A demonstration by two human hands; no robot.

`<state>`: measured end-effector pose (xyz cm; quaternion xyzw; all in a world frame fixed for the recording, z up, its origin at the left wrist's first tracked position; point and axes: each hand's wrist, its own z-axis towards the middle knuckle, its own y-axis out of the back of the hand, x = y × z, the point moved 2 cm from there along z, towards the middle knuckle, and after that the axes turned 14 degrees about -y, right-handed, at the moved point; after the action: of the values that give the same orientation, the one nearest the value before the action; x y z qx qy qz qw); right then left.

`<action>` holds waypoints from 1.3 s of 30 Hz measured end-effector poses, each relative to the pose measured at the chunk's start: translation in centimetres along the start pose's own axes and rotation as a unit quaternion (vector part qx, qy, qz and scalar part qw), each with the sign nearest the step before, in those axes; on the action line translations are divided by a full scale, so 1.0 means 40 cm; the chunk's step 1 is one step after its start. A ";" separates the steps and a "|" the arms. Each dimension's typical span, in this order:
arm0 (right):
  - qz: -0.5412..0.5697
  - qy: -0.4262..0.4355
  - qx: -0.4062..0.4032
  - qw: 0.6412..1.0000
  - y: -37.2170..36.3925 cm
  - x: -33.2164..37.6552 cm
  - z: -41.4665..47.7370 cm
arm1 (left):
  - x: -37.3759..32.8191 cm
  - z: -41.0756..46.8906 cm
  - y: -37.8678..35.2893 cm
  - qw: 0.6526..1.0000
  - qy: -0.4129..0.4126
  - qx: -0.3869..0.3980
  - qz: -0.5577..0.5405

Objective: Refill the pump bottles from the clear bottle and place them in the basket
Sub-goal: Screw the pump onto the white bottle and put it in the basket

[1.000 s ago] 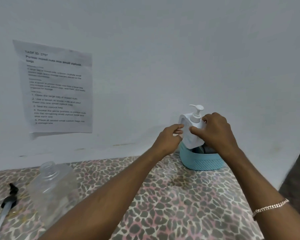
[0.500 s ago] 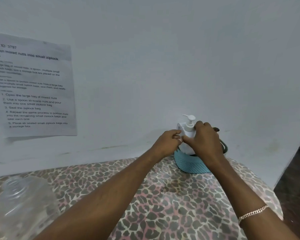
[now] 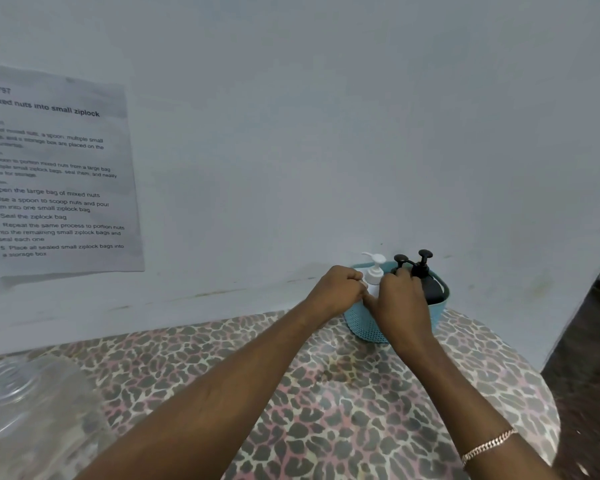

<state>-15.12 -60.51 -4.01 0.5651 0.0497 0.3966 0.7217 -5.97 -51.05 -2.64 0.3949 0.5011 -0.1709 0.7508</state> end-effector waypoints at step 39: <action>0.329 0.159 0.004 0.931 0.159 0.185 -0.469 | -0.065 -0.675 0.227 0.964 -0.142 -0.205 0.095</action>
<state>-23.11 -40.99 -2.45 0.4824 -0.0229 0.6964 0.5308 -17.87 -25.06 -1.51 0.2500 0.3734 -0.0465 0.8921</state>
